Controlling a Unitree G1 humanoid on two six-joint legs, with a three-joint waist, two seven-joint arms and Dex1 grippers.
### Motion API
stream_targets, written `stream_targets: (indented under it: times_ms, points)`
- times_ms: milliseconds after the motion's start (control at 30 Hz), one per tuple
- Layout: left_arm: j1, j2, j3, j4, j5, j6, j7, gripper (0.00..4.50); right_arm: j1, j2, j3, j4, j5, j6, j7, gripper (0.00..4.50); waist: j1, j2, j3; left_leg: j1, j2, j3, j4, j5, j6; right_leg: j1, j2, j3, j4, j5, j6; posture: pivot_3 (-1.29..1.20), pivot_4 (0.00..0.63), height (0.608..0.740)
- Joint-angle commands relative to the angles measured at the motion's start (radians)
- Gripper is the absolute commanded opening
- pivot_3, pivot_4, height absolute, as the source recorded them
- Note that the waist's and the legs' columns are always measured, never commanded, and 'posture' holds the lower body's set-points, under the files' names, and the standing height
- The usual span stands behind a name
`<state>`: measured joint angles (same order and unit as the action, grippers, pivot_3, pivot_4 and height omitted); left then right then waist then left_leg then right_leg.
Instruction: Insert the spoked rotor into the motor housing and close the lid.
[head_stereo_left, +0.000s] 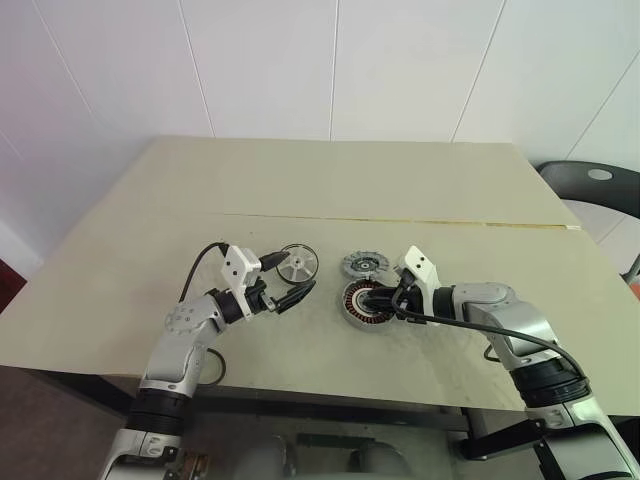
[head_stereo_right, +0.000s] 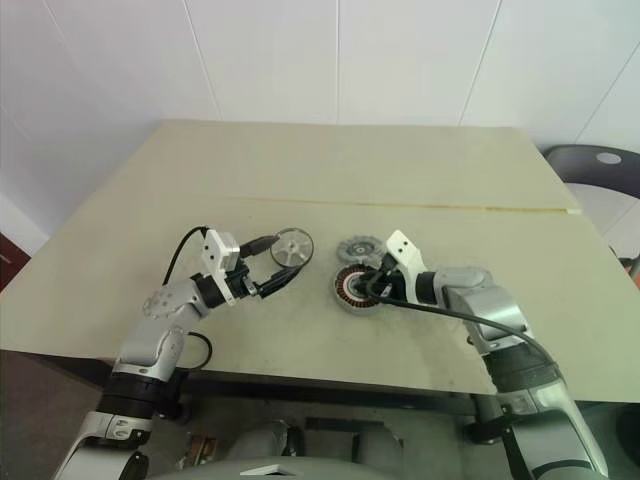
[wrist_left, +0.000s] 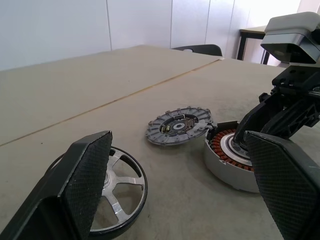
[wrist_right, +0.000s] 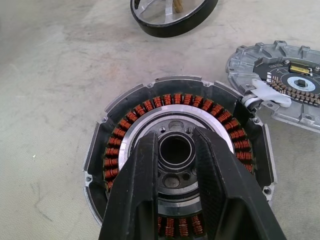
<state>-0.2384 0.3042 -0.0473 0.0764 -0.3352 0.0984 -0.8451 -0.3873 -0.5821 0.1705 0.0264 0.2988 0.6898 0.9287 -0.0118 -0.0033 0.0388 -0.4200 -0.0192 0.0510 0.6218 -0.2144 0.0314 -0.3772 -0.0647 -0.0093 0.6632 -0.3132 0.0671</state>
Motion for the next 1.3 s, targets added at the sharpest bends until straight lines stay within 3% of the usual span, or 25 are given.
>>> stream_targets:
  times_ms: [33,100,300,400,500,700,833,1067,1300]
  points:
    - [-0.004,0.002,0.001,-0.017,0.001,-0.018,0.0,4.5,-0.002,0.005,-0.004,-0.021,0.002,-0.006,-0.003,0.67,0.0,0.0,0.0,0.0,0.0,0.0,0.0,0.0,0.0,0.0,0.0,0.0,0.0,0.0,0.0,0.0,0.0,0.74]
    - [-0.005,0.003,0.001,-0.015,0.003,-0.019,0.0,4.5,-0.002,0.006,-0.005,-0.019,0.003,-0.006,-0.004,0.67,0.0,0.0,0.0,0.0,0.0,0.0,0.0,0.0,0.0,0.0,0.0,0.0,0.0,0.0,0.0,0.0,0.0,0.74]
    - [-0.005,0.004,0.001,-0.009,0.006,-0.019,0.001,4.5,-0.015,0.019,-0.038,0.009,0.004,-0.024,-0.03,2.51,0.0,0.0,0.0,0.0,0.0,0.0,0.0,0.0,0.0,0.0,0.0,0.0,0.0,0.0,0.0,0.0,0.0,0.74]
    - [-0.006,0.004,0.001,-0.002,0.01,-0.021,0.0,4.5,-0.029,0.03,-0.058,0.035,0.011,-0.025,-0.046,2.51,0.0,0.0,0.0,0.0,0.0,0.0,0.001,0.0,0.0,0.0,0.0,0.0,0.0,0.0,0.0,0.0,0.0,0.74]
    - [-0.007,0.003,-0.001,0.002,0.014,-0.023,-0.001,4.5,-0.035,0.035,-0.064,0.045,0.012,-0.029,-0.051,1.86,0.0,0.0,0.0,0.0,0.0,0.0,0.0,0.0,0.0,0.0,0.0,0.0,0.0,0.0,0.0,0.0,0.0,0.74]
    - [-0.008,-0.002,-0.001,0.006,0.02,-0.026,0.001,4.5,-0.006,-0.015,0.019,0.028,-0.053,-0.075,-0.005,0.02,0.0,0.0,0.0,-0.002,0.0,0.0,0.0,0.0,0.0,-0.001,0.0,0.0,0.0,0.0,0.0,0.0,0.0,0.74]
    - [-0.01,-0.003,0.0,0.007,0.022,-0.027,0.004,4.5,0.004,-0.01,0.025,0.015,-0.06,-0.109,-0.003,0.02,0.0,0.0,0.0,-0.001,0.0,0.0,0.0,0.0,0.0,-0.001,0.0,0.0,0.0,0.0,0.0,0.0,0.0,0.74]
    - [0.009,-0.022,0.042,-0.03,-0.012,-0.007,0.053,4.5,-0.045,0.084,-0.124,0.024,0.05,-0.173,-0.036,0.02,0.0,0.0,0.0,-0.002,0.0,0.0,0.0,0.0,0.0,-0.001,0.0,0.0,0.0,0.0,0.0,0.0,0.0,0.74]
    - [0.104,0.012,0.173,-0.137,-0.159,0.179,0.136,4.5,-0.062,0.063,-0.182,0.017,0.116,-0.172,0.021,0.02,-0.001,0.0,0.0,-0.002,0.0,0.0,0.0,0.0,0.0,-0.002,0.0,0.0,0.0,0.001,0.001,0.0,0.0,0.74]
